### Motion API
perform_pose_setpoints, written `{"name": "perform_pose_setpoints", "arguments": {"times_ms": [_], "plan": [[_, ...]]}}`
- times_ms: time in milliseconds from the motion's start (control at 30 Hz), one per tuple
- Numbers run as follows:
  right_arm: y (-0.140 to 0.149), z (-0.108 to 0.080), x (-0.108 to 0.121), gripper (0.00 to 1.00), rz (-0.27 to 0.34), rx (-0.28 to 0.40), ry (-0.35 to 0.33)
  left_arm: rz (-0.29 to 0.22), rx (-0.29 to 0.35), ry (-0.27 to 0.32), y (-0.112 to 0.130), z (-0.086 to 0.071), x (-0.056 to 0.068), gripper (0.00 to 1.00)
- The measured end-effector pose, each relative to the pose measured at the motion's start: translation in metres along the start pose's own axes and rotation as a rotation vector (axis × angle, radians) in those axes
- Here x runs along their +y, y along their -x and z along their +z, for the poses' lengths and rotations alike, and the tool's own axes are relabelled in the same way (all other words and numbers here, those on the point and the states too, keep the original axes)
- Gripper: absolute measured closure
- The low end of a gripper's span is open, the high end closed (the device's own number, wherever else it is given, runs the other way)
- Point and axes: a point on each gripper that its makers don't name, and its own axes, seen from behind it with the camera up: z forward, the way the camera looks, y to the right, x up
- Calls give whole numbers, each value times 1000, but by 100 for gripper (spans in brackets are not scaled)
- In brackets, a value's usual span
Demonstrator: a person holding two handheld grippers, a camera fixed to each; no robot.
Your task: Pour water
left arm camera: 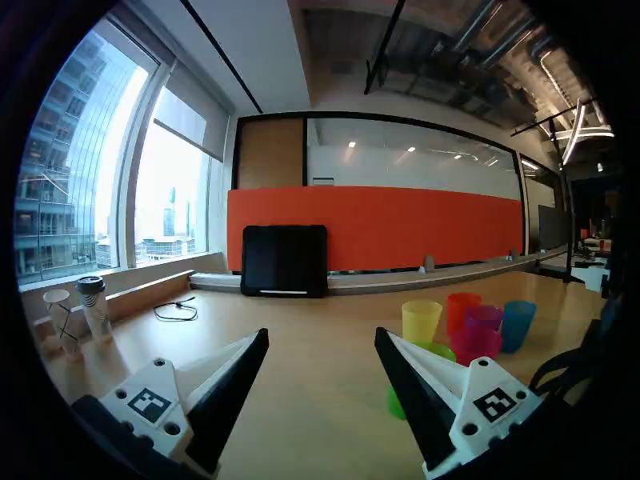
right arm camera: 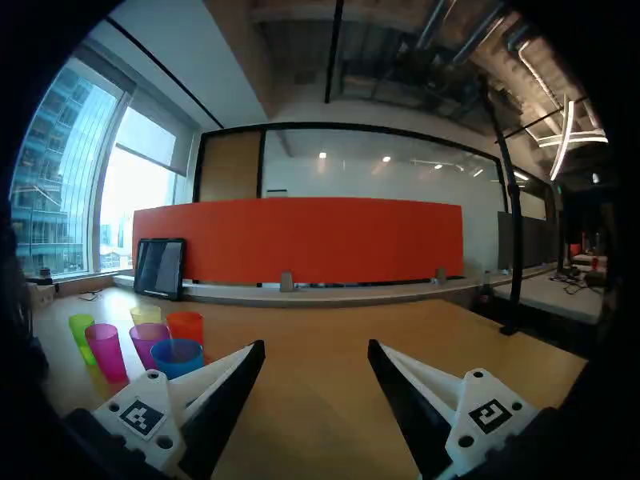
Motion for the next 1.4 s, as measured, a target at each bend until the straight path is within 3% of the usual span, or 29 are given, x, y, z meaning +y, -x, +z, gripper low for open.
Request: {"name": "perform_pose_setpoints", "arguments": {"times_ms": [1400], "plan": [[-1, 0, 0, 0, 0, 0, 0, -1, 0, 0, 1, 0, 3, 1]]}}
